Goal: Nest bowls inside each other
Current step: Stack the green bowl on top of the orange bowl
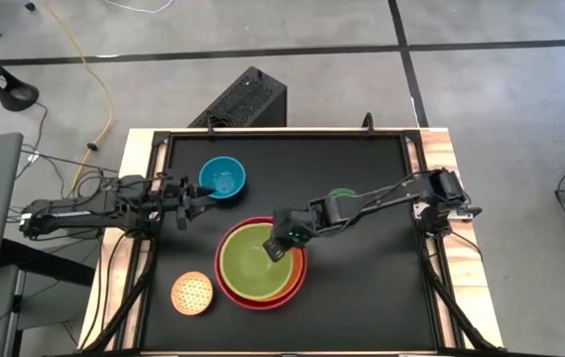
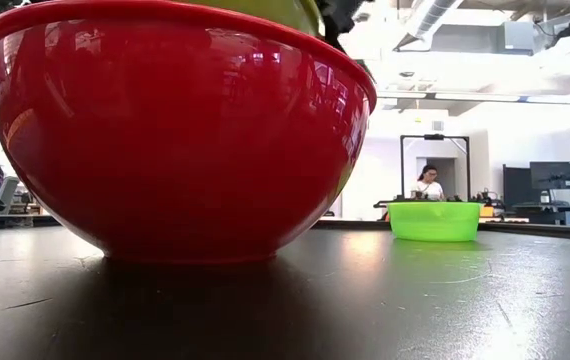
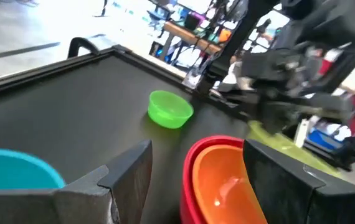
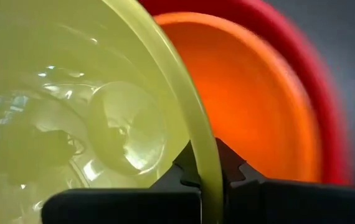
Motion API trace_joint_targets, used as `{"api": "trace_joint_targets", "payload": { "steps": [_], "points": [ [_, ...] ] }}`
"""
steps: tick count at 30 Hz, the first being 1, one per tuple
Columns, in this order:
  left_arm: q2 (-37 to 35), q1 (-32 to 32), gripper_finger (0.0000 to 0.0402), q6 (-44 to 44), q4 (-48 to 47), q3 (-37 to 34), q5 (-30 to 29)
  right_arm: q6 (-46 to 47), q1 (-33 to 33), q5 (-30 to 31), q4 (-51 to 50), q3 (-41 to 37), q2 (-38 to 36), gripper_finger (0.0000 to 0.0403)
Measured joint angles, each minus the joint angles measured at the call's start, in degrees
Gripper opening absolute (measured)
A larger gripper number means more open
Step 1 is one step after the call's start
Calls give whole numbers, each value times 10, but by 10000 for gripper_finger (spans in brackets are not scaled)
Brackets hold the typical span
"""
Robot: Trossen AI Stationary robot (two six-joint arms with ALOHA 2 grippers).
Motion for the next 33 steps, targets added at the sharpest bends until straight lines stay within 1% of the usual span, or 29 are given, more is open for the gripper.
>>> {"api": "trace_joint_targets", "payload": {
  "steps": [4,8,13,21,29,33],
  "points": [
    [-3,0,240,0,-2,0,25,31,3,16,-12,1,23,16],
    [-8,0,240,-1,-11,0,43,43,2,17,-10,0,45,16],
    [-10,0,240,-7,-18,0,46,41,2,11,0,0,63,28],
    [-10,0,240,-11,-20,0,45,30,-2,10,-3,0,63,81],
    [-10,0,240,-21,-20,0,45,16,-10,6,-3,0,58,152],
    [-10,0,240,-25,-19,0,44,-6,-21,-39,-11,0,47,185]
  ]
}}
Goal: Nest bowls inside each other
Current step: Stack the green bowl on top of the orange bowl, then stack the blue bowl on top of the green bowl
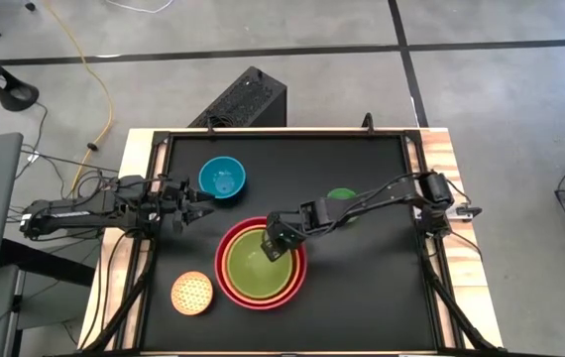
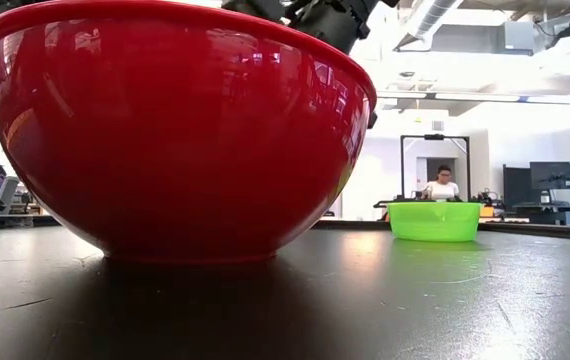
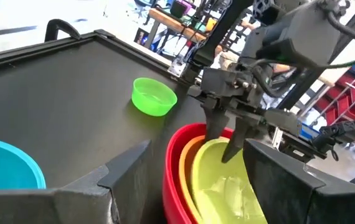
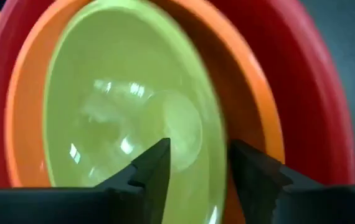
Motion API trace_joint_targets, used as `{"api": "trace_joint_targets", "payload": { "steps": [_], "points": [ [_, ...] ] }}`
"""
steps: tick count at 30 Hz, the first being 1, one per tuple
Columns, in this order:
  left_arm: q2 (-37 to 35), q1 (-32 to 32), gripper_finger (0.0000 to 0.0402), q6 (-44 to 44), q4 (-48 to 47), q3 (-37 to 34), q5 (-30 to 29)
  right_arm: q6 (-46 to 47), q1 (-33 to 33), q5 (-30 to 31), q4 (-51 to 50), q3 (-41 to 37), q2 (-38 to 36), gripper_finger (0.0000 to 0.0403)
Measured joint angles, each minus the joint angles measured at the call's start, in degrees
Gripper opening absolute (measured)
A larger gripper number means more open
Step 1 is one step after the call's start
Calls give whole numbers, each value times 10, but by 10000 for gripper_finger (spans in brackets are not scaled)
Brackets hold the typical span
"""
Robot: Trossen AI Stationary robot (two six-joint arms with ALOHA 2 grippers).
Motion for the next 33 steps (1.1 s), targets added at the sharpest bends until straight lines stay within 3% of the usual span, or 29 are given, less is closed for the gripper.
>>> {"api": "trace_joint_targets", "payload": {
  "steps": [7,13,17,26,33],
  "points": [
    [0,0,240,-6,3,0,-1,-11,-28,-78,-17,0,-43,211],
    [0,0,240,-13,4,0,-1,-51,-54,-63,-12,0,-95,206],
    [0,0,240,-22,2,0,-4,-93,-83,-47,46,0,-104,201],
    [1,0,240,-47,-2,0,-5,-117,-183,-54,239,0,-16,192],
    [1,0,240,-62,-17,0,-7,-112,-254,-70,307,0,51,192]
  ]
}}
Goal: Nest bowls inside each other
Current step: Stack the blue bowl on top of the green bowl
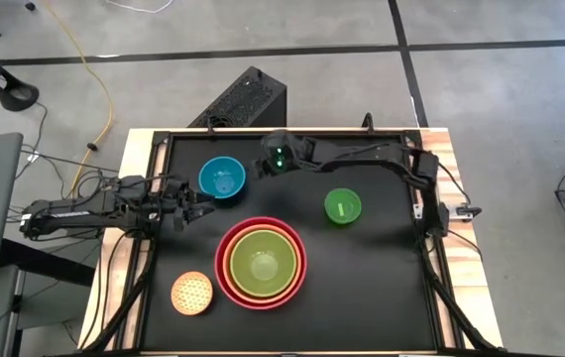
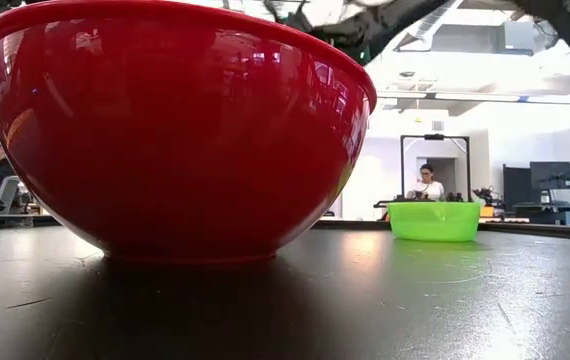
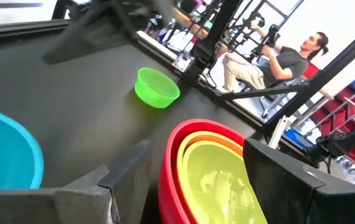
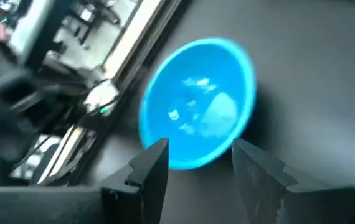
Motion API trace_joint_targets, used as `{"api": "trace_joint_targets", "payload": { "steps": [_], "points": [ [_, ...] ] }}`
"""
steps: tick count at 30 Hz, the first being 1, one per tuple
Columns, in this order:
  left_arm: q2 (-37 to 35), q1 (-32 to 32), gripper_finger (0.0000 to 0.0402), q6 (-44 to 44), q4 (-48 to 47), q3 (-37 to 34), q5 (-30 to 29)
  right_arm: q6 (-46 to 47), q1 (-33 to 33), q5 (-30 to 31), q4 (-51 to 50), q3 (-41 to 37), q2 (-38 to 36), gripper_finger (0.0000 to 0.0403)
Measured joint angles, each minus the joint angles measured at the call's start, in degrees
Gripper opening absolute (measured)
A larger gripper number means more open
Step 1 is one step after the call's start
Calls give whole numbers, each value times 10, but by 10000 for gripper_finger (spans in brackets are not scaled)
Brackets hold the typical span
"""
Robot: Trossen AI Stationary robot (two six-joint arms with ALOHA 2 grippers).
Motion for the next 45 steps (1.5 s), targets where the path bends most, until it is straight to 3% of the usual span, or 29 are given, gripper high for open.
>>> {"api": "trace_joint_targets", "payload": {
  "steps": [5,10,17,27,32,39,45],
  "points": [
    [0,0,240,-7,-2,0,-20,11,-17,-2,8,16,50,192],
    [0,0,240,-9,-5,0,-31,7,-17,-34,-2,96,125,191],
    [0,0,240,-27,-18,0,-32,-50,-15,-11,-136,239,192,191],
    [0,0,240,-41,-24,0,-34,-68,-5,3,-186,356,285,182],
    [0,0,240,-43,-27,0,-34,-91,5,43,-185,365,293,137],
    [0,0,240,-43,-27,0,-35,-88,4,46,-190,366,292,19],
    [0,0,240,-39,-27,0,-31,-49,-26,48,-207,365,273,24]
  ]
}}
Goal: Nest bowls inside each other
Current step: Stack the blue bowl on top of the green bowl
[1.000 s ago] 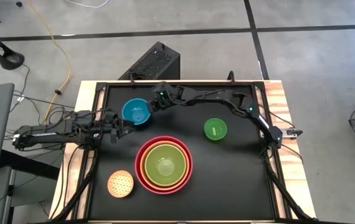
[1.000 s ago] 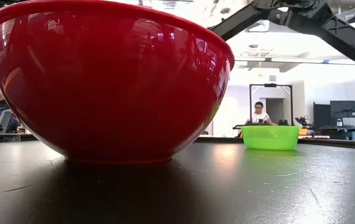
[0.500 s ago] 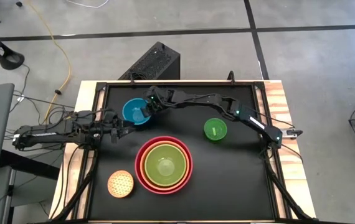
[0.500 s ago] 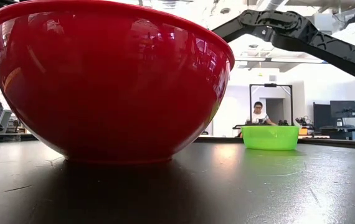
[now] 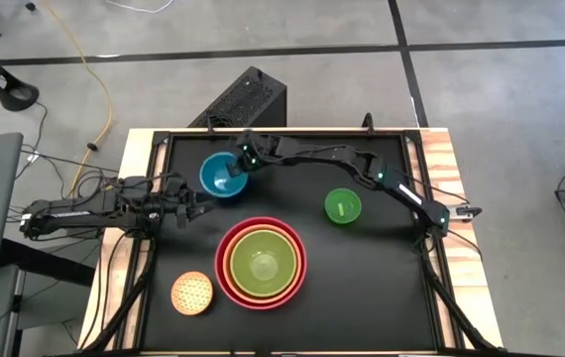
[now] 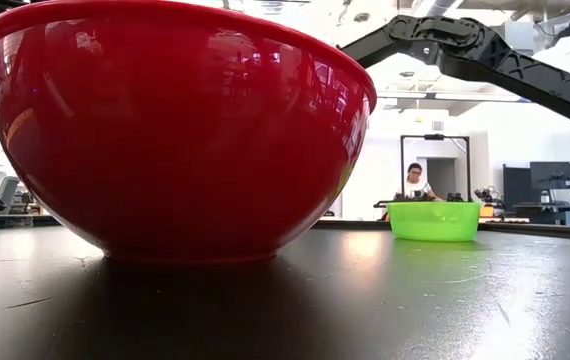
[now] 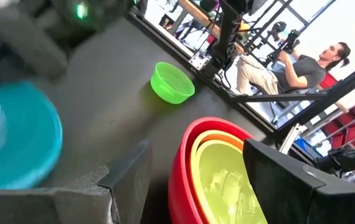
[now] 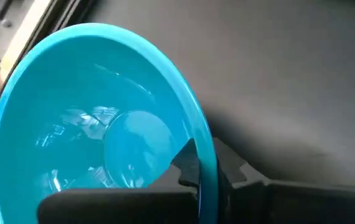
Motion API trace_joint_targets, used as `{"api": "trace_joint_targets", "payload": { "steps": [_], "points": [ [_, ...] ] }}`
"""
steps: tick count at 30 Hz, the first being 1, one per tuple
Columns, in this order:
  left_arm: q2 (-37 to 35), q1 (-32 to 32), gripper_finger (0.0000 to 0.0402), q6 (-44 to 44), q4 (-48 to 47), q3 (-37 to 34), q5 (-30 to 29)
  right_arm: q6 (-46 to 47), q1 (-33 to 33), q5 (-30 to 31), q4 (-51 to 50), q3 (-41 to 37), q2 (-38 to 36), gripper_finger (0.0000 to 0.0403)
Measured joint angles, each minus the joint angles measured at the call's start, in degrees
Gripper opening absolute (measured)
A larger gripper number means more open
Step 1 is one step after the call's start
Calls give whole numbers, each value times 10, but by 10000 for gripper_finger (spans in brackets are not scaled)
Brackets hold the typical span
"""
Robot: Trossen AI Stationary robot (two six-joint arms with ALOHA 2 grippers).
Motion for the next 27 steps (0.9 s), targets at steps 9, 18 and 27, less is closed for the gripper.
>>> {"api": "trace_joint_targets", "payload": {
  "steps": [9,18,27],
  "points": [
    [0,0,240,2,-5,0,14,-54,-56,43,-99,0,-101,14],
    [0,-1,240,21,-17,0,30,-165,-11,22,-312,-6,-249,16],
    [0,-2,240,54,-17,0,51,-88,162,16,-427,-6,-308,17]
  ]
}}
